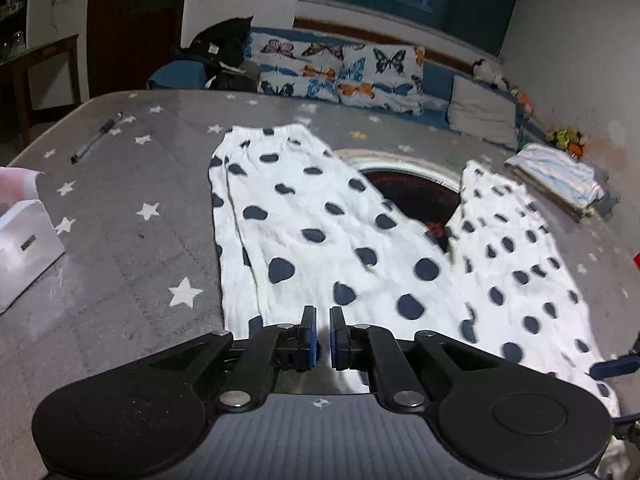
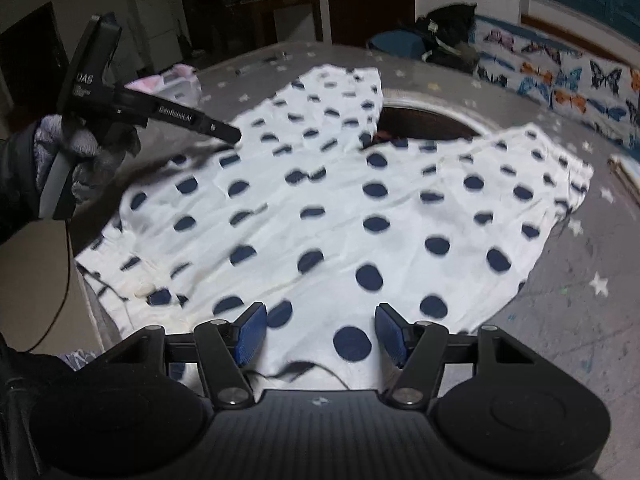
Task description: Fold clothes
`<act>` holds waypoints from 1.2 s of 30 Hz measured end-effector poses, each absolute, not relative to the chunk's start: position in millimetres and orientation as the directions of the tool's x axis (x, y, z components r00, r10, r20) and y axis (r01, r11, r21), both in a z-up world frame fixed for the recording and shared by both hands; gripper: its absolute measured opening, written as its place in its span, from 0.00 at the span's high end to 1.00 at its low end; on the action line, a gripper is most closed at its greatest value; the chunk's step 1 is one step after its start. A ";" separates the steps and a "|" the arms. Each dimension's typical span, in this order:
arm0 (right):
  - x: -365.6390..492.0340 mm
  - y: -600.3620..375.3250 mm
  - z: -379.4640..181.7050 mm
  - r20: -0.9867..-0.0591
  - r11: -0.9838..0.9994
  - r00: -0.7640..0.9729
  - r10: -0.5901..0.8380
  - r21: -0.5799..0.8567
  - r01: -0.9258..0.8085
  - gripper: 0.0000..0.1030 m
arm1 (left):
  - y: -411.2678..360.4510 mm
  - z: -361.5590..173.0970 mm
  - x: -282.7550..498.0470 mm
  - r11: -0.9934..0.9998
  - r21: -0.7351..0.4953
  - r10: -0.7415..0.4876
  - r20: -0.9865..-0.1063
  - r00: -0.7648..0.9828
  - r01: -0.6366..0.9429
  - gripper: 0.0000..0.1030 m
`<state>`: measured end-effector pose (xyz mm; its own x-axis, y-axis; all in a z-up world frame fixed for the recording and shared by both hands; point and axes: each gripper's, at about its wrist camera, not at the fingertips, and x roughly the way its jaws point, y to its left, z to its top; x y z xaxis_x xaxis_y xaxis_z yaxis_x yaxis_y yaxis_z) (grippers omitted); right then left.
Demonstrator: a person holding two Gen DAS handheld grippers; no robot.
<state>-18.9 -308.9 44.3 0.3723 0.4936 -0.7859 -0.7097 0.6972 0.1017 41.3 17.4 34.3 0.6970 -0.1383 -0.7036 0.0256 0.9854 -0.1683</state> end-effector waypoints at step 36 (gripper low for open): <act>121.9 -345.1 45.1 -0.757 0.830 0.527 0.386 0.037 -0.556 0.41 | 66.5 31.0 196.2 0.983 -0.150 -0.026 -0.685 0.728 -0.105 0.92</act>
